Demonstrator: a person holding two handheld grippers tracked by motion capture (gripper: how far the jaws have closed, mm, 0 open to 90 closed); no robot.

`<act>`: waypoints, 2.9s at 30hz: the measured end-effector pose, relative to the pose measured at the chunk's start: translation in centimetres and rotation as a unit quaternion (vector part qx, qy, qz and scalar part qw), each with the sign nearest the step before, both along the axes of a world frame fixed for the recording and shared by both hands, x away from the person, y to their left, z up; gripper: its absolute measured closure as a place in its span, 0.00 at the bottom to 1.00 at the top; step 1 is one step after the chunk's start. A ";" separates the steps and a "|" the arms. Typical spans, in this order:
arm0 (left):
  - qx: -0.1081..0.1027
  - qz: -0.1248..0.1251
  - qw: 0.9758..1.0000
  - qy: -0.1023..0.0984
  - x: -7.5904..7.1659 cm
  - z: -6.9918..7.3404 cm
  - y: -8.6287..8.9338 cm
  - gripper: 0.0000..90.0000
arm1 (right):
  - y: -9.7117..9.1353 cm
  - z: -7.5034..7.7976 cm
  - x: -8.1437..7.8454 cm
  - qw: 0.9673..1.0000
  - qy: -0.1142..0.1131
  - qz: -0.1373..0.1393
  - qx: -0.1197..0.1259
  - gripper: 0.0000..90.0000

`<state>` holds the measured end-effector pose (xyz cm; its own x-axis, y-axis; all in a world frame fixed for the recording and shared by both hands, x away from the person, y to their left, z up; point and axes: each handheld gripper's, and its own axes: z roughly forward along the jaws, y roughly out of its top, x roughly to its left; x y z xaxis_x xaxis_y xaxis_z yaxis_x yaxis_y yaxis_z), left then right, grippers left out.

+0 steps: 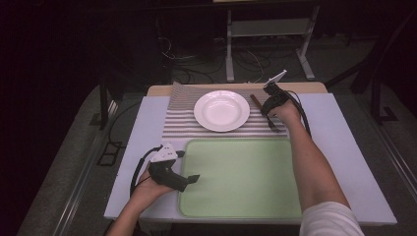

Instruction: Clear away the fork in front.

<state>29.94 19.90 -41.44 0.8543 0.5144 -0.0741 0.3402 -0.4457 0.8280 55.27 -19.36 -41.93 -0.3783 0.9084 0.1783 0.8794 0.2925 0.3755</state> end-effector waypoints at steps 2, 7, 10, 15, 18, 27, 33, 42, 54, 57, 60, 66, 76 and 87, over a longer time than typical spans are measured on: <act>0.000 0.001 1.000 -0.001 0.0 0.0 0.0 0.00 | -1.0 0.9 -0.6 0.999 -0.017 -0.005 0.027 0.86; 0.001 0.002 1.000 -0.002 -0.1 0.0 -0.1 0.00 | -2.0 2.0 -1.7 0.998 -0.038 -0.003 0.043 0.86; 0.002 0.002 1.000 -0.003 0.0 0.0 -0.1 0.00 | -2.8 2.9 -2.6 0.997 -0.057 0.001 0.058 0.86; 0.002 0.004 1.000 -0.004 -0.1 0.0 0.0 0.00 | -4.2 4.5 -4.4 0.992 -0.092 0.008 0.084 0.86; 0.003 0.004 1.000 -0.005 -0.1 0.0 0.0 0.00 | -4.6 5.1 -5.1 0.990 -0.105 0.012 0.093 0.86; 0.007 0.005 1.000 -0.007 -0.1 0.0 -0.1 0.00 | -5.6 8.1 -8.4 0.979 -0.157 0.038 0.129 0.86; 0.002 0.009 1.000 -0.004 0.0 0.0 0.1 0.00 | -6.0 9.2 -11.2 0.969 -0.187 0.059 0.151 0.86; 0.002 0.014 1.000 -0.002 0.1 0.0 0.1 0.00 | -5.7 8.8 -15.6 0.950 -0.221 0.114 0.188 0.86; 0.002 0.026 1.000 -0.007 0.2 0.1 0.2 0.00 | -4.9 7.9 -18.6 0.935 -0.239 0.161 0.208 0.86; 0.002 0.026 1.000 -0.007 0.3 0.1 0.1 0.00 | -4.7 7.2 -19.7 0.932 -0.236 0.175 0.213 0.86; -0.001 0.026 1.000 -0.007 0.3 0.2 -0.1 0.00 | -4.7 6.7 -20.4 0.930 -0.235 0.177 0.222 0.86; -0.013 0.014 1.000 -0.009 0.7 0.7 -0.6 0.00 | -3.9 5.8 -21.0 0.930 -0.231 0.185 0.218 0.86; -0.039 -0.001 0.999 -0.026 1.3 2.5 -1.4 0.00 | -1.9 4.5 -22.3 0.927 -0.225 0.205 0.218 0.86; -0.057 -0.044 0.997 -0.037 2.5 5.2 -4.9 0.00 | -0.2 4.1 -23.3 0.923 -0.220 0.223 0.225 0.86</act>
